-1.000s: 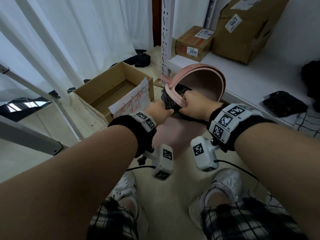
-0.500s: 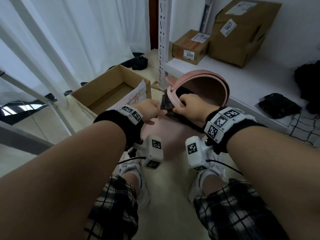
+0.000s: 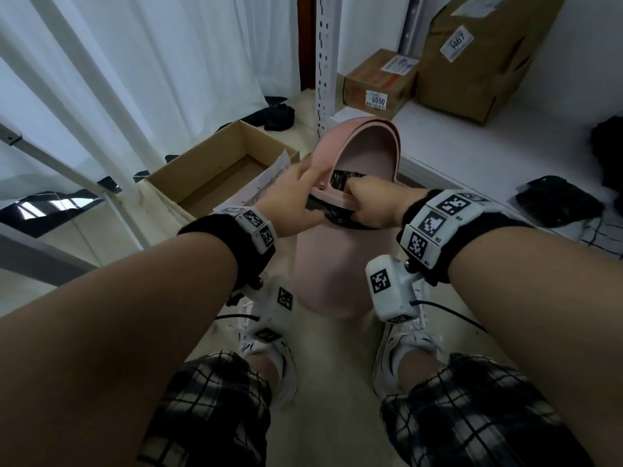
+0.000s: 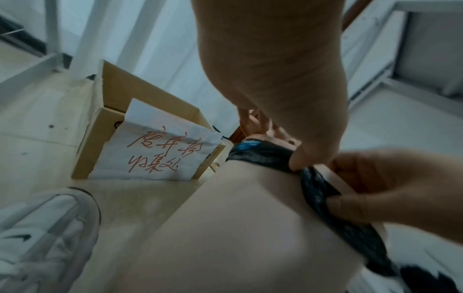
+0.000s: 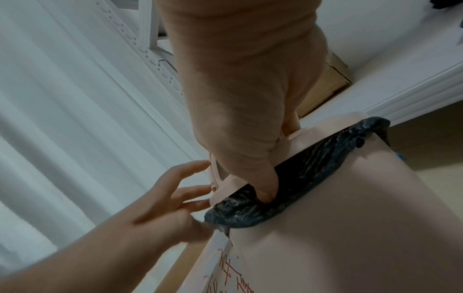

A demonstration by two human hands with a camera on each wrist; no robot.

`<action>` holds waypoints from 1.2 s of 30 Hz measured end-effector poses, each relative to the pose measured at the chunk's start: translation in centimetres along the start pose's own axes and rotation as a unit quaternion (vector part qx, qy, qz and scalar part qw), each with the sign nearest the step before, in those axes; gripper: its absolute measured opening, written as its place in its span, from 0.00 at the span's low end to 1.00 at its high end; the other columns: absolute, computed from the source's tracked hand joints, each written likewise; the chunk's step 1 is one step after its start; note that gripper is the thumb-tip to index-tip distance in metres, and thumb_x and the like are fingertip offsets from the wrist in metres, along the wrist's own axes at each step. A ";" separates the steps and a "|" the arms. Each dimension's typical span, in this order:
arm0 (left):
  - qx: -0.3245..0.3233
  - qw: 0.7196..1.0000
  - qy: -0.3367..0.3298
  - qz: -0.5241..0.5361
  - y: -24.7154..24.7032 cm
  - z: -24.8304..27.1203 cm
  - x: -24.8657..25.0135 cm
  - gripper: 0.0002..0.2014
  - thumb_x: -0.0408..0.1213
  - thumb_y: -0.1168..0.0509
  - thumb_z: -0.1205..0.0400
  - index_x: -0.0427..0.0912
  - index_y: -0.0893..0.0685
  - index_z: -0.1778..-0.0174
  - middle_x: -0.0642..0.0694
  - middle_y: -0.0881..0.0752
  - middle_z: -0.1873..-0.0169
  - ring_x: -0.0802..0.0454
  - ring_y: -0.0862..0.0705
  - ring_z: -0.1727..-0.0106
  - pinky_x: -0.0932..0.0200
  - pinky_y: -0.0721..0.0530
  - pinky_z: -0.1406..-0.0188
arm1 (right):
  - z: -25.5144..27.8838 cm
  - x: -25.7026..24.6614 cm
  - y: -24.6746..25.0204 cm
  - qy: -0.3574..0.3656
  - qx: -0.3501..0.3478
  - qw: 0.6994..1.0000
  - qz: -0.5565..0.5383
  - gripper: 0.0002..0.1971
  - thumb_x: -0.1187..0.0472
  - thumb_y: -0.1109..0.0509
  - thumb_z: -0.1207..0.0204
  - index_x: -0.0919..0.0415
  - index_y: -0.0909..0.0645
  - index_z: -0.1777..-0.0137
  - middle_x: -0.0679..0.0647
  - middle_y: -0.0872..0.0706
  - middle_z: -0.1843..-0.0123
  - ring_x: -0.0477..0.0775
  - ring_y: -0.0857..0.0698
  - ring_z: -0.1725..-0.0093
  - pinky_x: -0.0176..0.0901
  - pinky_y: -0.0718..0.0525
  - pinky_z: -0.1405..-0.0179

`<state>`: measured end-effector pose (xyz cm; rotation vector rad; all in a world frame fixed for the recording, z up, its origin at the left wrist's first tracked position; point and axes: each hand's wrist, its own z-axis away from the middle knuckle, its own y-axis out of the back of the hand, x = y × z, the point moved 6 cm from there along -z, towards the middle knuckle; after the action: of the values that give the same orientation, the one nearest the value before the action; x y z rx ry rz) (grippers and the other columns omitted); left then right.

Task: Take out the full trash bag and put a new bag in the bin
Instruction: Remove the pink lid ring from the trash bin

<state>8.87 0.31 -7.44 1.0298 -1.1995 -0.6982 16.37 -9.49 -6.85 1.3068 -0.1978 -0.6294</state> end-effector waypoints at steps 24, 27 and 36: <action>-0.062 0.942 0.147 0.297 -5.7 -1.7 -1.9 0.28 0.48 0.35 0.19 0.42 0.31 0.24 0.45 0.20 0.35 0.48 0.21 0.33 0.73 0.23 0.53 | -1.0 3.5 -1.0 -0.088 0.126 0.986 -0.058 0.18 0.49 0.39 0.19 0.66 0.24 0.46 0.65 0.16 0.47 0.65 0.18 0.48 0.50 0.25 0.53; -0.069 0.966 0.132 0.212 -7.4 -2.3 -1.7 0.64 0.69 0.27 0.44 0.45 0.50 0.17 0.47 0.33 0.22 0.49 0.32 0.22 0.59 0.33 0.24 | -1.2 4.5 -1.0 -0.062 0.099 0.990 -0.080 0.17 0.51 0.37 0.19 0.68 0.24 0.44 0.65 0.18 0.45 0.64 0.20 0.45 0.50 0.26 0.49; -0.120 0.977 0.171 0.041 -10.0 -2.1 -3.5 0.73 0.65 0.23 0.44 0.40 0.67 0.19 0.39 0.48 0.17 0.41 0.43 0.17 0.41 0.39 0.19 | -0.8 6.0 -1.6 -0.050 0.157 0.978 -0.131 0.11 0.56 0.40 0.18 0.66 0.24 0.49 0.62 0.18 0.51 0.64 0.20 0.47 0.48 0.27 0.53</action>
<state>10.85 -0.06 -18.07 0.8515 -0.8317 -0.5595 21.14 -12.24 -9.77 1.6225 -0.2160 -0.9170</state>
